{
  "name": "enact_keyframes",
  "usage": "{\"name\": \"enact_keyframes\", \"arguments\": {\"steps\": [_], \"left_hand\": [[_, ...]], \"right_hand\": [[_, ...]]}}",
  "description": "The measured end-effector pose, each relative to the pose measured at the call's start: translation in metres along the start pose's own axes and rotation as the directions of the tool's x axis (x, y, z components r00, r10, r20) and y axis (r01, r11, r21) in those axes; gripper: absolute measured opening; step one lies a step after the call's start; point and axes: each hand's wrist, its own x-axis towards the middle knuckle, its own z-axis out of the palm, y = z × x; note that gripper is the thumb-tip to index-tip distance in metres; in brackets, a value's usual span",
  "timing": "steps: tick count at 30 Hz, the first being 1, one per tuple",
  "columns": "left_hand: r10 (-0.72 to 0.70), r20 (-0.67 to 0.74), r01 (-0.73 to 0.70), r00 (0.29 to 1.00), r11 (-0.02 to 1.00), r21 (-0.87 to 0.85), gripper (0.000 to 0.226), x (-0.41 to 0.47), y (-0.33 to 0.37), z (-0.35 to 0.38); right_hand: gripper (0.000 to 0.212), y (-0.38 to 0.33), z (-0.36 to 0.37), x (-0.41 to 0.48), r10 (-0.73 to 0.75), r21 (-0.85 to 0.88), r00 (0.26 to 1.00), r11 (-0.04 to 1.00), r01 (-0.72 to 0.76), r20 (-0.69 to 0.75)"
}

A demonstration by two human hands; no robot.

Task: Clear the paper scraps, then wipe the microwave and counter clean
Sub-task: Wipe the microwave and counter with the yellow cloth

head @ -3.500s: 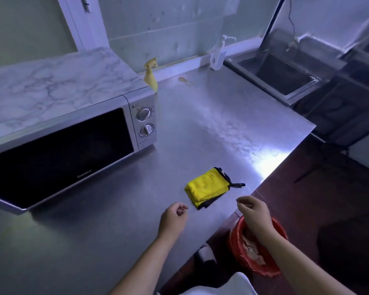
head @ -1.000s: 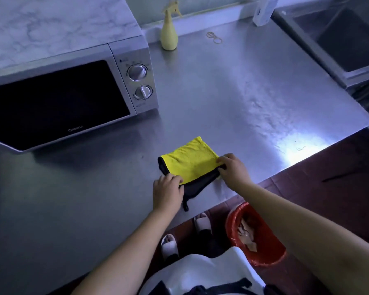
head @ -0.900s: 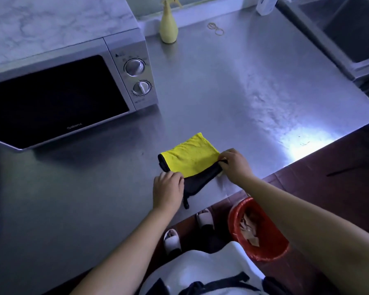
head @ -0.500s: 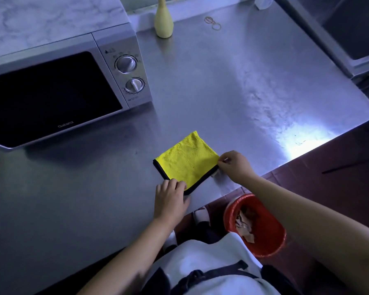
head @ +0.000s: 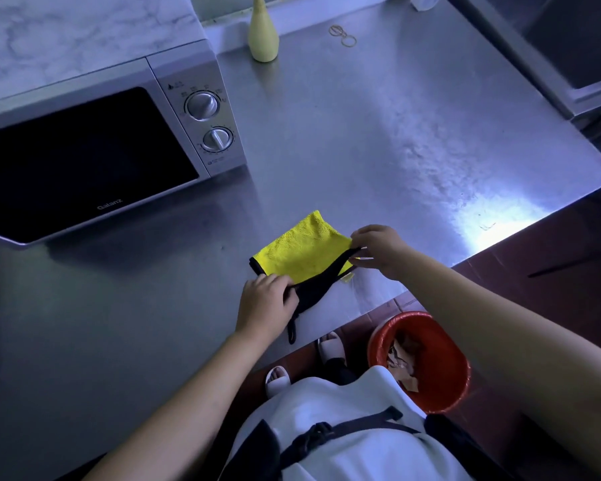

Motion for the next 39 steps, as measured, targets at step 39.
{"name": "enact_keyframes", "arguments": {"steps": [39], "left_hand": [[-0.051, -0.034, 0.047, 0.998, 0.992, -0.116, 0.018, -0.031, 0.010, 0.018]], "right_hand": [[0.030, 0.055, 0.006, 0.008, -0.371, -0.605, 0.913, 0.771, 0.199, -0.172]]}}
